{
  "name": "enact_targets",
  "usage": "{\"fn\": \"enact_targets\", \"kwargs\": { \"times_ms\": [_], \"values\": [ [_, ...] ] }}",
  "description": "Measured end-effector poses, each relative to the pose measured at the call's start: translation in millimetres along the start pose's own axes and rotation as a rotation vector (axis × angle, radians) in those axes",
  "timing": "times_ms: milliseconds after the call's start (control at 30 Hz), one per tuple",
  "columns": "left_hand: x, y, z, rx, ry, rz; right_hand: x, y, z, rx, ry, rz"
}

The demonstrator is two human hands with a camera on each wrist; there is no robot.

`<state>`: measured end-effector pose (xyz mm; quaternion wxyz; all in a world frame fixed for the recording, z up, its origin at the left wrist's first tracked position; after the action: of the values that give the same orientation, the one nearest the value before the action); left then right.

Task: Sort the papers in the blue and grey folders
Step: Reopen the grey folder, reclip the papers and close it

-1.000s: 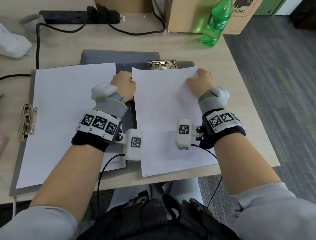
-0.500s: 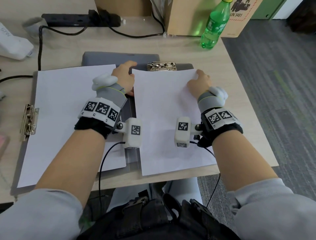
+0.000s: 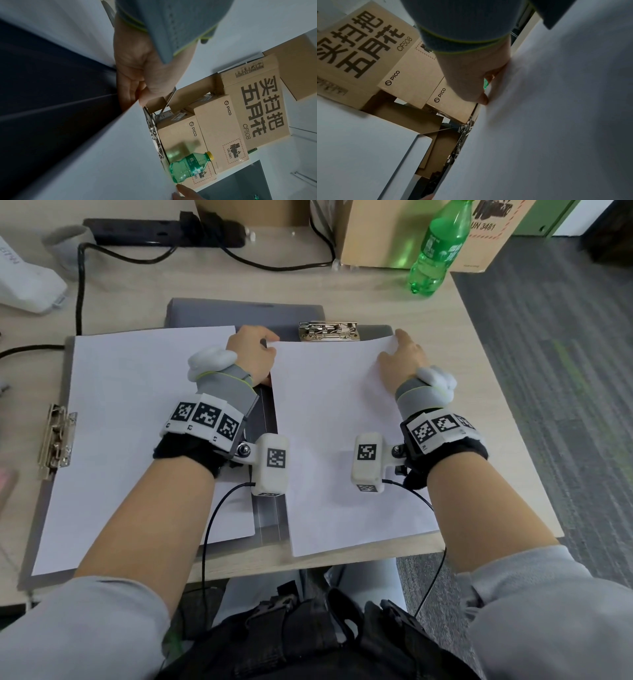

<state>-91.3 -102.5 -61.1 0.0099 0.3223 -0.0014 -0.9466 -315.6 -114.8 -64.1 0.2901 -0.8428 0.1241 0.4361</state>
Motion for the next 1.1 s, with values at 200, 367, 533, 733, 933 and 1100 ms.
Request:
{"fn": "enact_targets", "kwargs": {
  "times_ms": [200,367,533,733,933,1100],
  "values": [
    [0,3,-4,0.032,-0.014,0.015,-2,6,1,-0.070,-0.164,0.043],
    [1,5,-6,0.039,0.006,0.007,3,13,0,-0.082,-0.216,0.070],
    [0,8,-5,0.046,0.088,-0.038,10,18,-2,-0.104,-0.196,0.097],
    [-8,16,1,0.096,0.305,-0.113,16,22,-3,-0.119,-0.166,0.133],
    [1,40,23,0.272,0.467,-0.171,27,27,-1,-0.118,-0.186,0.129],
    [15,53,24,0.214,0.335,-0.041,30,32,2,-0.118,-0.162,0.127]
  ]
}}
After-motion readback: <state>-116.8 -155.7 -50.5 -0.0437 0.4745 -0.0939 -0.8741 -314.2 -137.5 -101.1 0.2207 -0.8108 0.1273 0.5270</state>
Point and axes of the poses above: each hand's wrist, its own y-axis towards the middle knuckle, its own x-axis out of the palm, z = x × y, the point moved 2 cm from there along y, towards the middle knuckle, and after that the axes turned 15 degrees about x, right-handed, at the moved point
